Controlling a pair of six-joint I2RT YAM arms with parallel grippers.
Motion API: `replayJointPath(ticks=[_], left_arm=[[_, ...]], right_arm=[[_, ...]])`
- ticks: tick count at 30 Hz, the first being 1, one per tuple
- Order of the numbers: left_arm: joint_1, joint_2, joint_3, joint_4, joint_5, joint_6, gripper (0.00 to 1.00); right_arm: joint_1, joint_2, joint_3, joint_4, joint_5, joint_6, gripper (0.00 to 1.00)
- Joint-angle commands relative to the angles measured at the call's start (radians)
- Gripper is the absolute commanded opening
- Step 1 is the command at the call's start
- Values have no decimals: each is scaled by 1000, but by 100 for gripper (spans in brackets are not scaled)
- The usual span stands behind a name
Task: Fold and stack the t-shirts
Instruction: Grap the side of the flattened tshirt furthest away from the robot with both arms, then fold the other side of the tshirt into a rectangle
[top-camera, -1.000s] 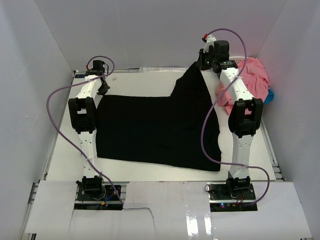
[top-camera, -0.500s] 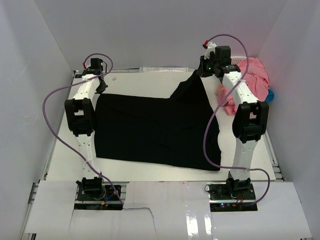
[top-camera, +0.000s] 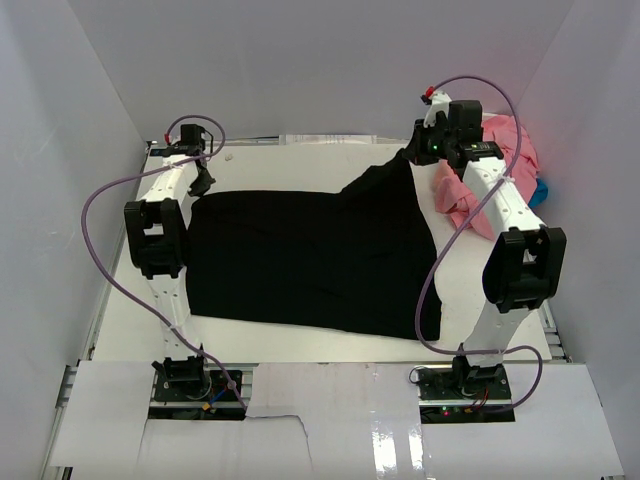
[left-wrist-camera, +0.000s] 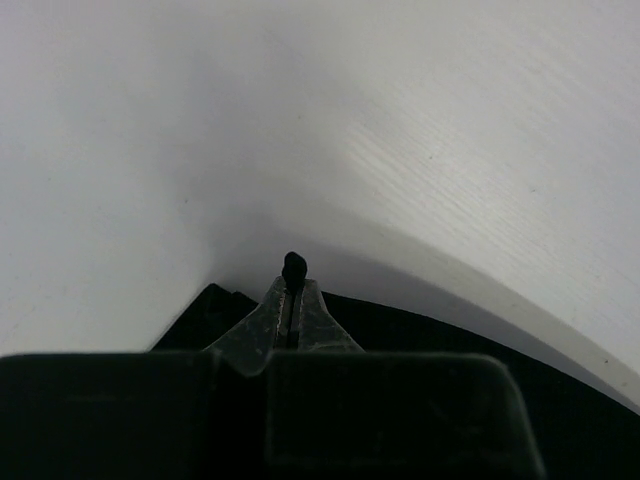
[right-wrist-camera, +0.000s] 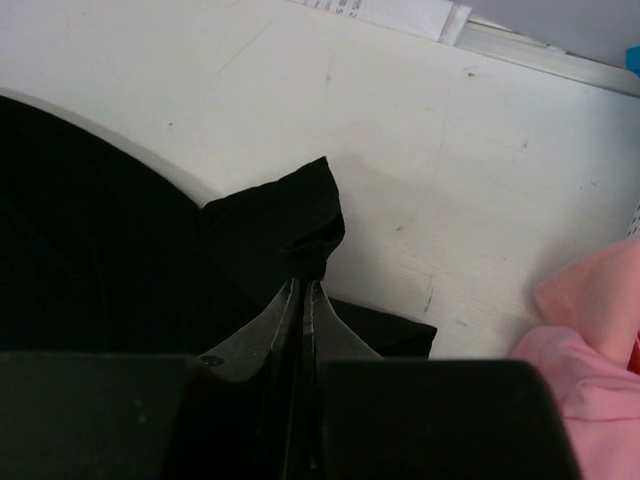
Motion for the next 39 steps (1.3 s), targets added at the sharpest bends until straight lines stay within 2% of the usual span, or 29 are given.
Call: replayJointPath(ticks=[1, 19, 39], left_arm=[[2, -108, -33, 29, 0, -11, 0], [0, -246, -215, 92, 54, -50, 0], [0, -411, -408, 126, 49, -71, 0]], right_arm=[[-1, -80, -40, 20, -33, 3, 8], [-1, -407, -420, 28, -17, 119, 8], [-1, -668, -615, -23, 70, 179, 8]])
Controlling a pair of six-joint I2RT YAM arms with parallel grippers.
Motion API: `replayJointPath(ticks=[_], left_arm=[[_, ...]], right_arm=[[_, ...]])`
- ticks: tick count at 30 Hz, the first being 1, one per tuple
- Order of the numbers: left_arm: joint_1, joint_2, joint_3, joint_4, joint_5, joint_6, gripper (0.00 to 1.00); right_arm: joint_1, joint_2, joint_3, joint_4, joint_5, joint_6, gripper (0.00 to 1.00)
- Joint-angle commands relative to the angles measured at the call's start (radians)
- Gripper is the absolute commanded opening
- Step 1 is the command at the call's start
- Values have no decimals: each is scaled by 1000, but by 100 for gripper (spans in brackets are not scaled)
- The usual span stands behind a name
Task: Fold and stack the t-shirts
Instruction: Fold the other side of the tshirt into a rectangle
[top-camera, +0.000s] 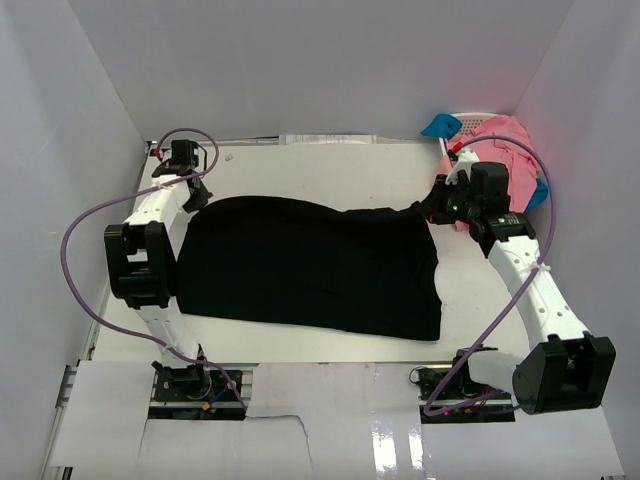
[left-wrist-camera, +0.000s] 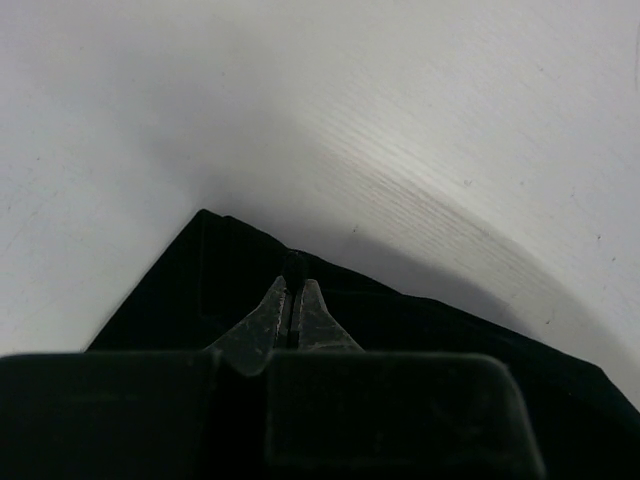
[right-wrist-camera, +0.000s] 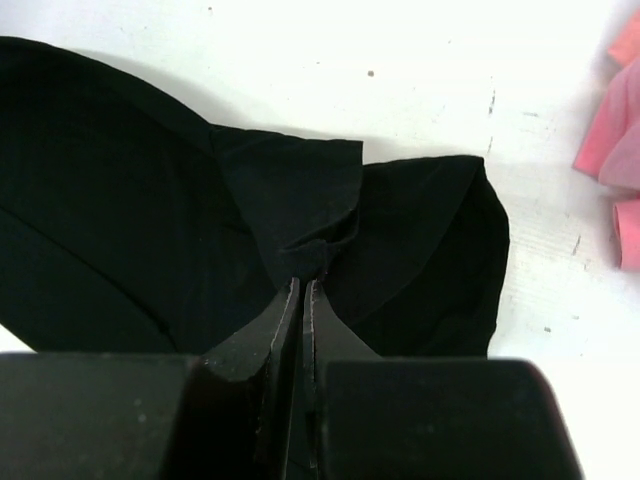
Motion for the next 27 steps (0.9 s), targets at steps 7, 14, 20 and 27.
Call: replayJointPath(ticks=[7, 14, 20, 27], left_arm=[[5, -131, -74, 22, -35, -25, 0], [6, -157, -94, 23, -37, -27, 0], [6, -171, -148, 29, -46, -35, 0], [10, -168, -208, 26, -29, -65, 0]], right_arm=[[-2, -137, -55, -41, 78, 33, 8], [-2, -191, -121, -72, 81, 52, 8], [-2, -235, -191, -113, 65, 87, 8], [-2, -208, -256, -181, 60, 133, 8]])
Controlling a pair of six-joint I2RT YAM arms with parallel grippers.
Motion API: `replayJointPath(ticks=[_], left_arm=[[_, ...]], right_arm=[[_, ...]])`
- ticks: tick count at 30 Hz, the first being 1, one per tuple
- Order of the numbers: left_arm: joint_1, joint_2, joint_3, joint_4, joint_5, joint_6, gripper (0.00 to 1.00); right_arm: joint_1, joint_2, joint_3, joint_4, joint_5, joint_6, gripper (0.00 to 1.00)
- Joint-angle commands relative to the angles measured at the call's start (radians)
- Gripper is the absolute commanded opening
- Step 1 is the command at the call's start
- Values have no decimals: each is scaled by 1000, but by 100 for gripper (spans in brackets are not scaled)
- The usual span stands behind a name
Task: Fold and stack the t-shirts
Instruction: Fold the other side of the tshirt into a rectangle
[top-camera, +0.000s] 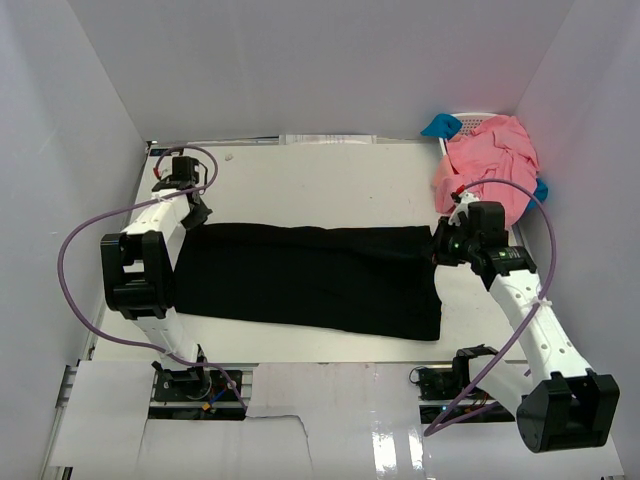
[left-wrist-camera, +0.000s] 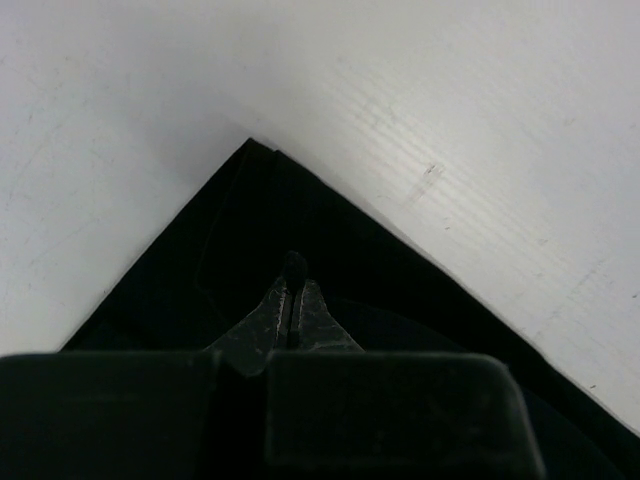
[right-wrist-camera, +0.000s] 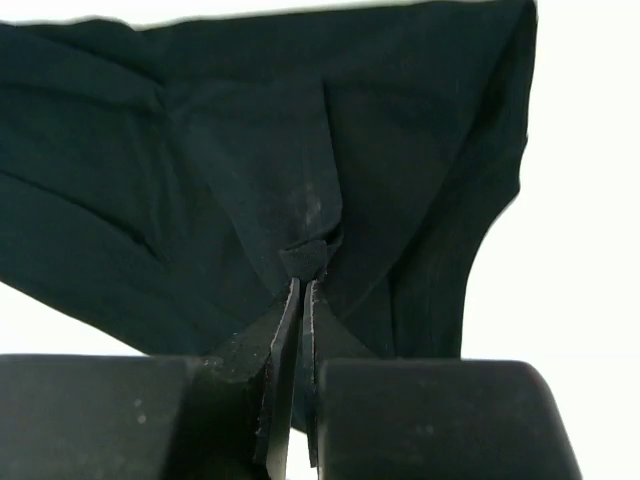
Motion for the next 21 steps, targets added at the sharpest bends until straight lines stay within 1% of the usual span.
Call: replayJointPath(ticks=[1, 5, 10, 17, 21], left_arm=[[10, -63, -33, 5, 2, -30, 0], [15, -77, -67, 5, 22, -49, 0], [18, -97, -98, 6, 9, -58, 0], [38, -86, -124, 5, 11, -72, 0], [47, -97, -145, -3, -18, -90, 0]], right_arm=[[-2, 17, -10, -58, -6, 33, 8], [-2, 40, -33, -98, -15, 60, 8], [-2, 46, -101, -135, -75, 110, 8], [-2, -29, -236, -155, -82, 176, 8], [-2, -47, -305, -165, -59, 212, 8]])
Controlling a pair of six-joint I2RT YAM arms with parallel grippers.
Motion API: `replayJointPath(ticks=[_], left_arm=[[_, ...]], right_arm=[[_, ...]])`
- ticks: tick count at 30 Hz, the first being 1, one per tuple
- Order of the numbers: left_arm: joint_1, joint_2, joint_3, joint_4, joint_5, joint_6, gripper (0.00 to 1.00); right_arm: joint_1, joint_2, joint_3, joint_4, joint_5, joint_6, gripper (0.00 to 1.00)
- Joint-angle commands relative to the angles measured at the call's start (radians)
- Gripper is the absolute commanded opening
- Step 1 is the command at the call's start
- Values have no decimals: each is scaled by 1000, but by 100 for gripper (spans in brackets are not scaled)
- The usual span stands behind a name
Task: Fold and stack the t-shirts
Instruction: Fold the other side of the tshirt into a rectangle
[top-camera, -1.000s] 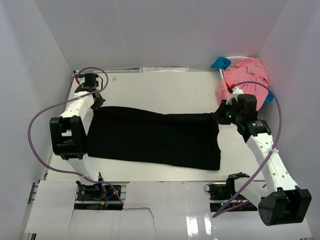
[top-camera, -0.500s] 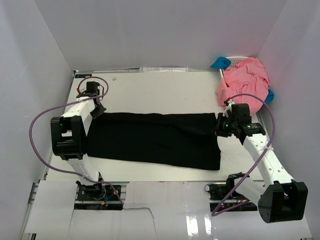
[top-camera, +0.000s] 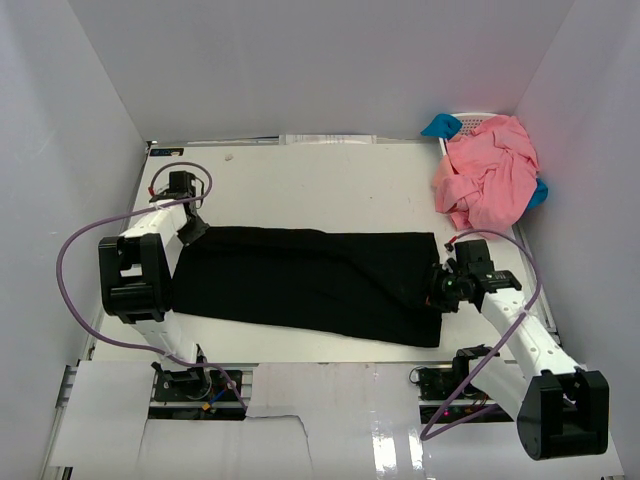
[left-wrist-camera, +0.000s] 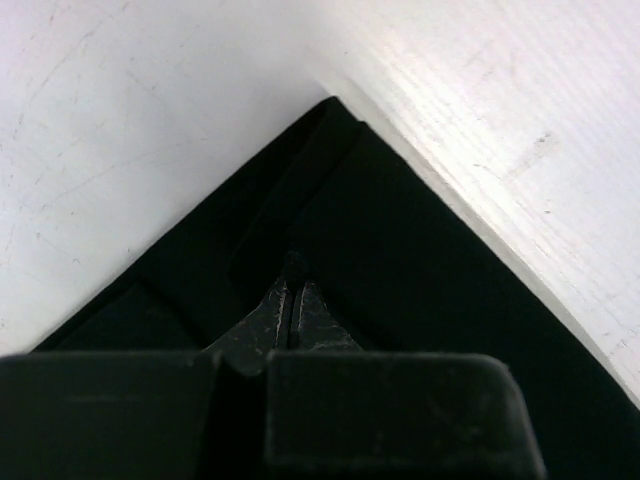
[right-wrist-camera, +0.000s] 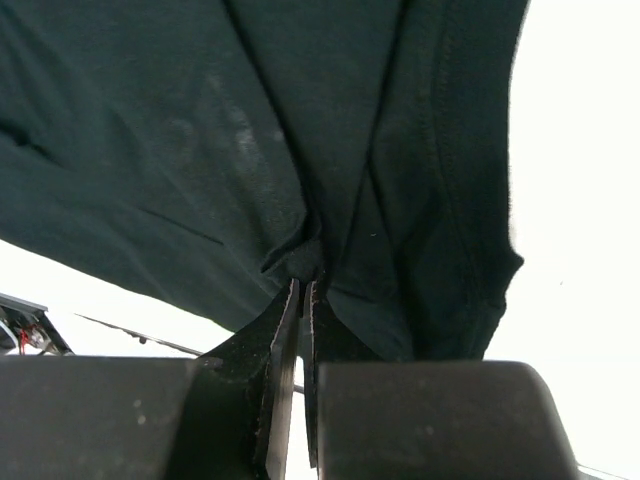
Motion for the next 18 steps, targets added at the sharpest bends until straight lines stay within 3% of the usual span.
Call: replayJointPath(ticks=[1, 8, 18], left_arm=[[14, -78, -22, -2, -30, -29, 0], [20, -153, -49, 23, -43, -46, 0], [20, -206, -114, 35, -50, -44, 0]], right_arm=[[-2, -30, -52, -31, 12, 56, 8], [-2, -110, -89, -51, 93, 104, 8], [-1, -88, -122, -40, 131, 126, 8]])
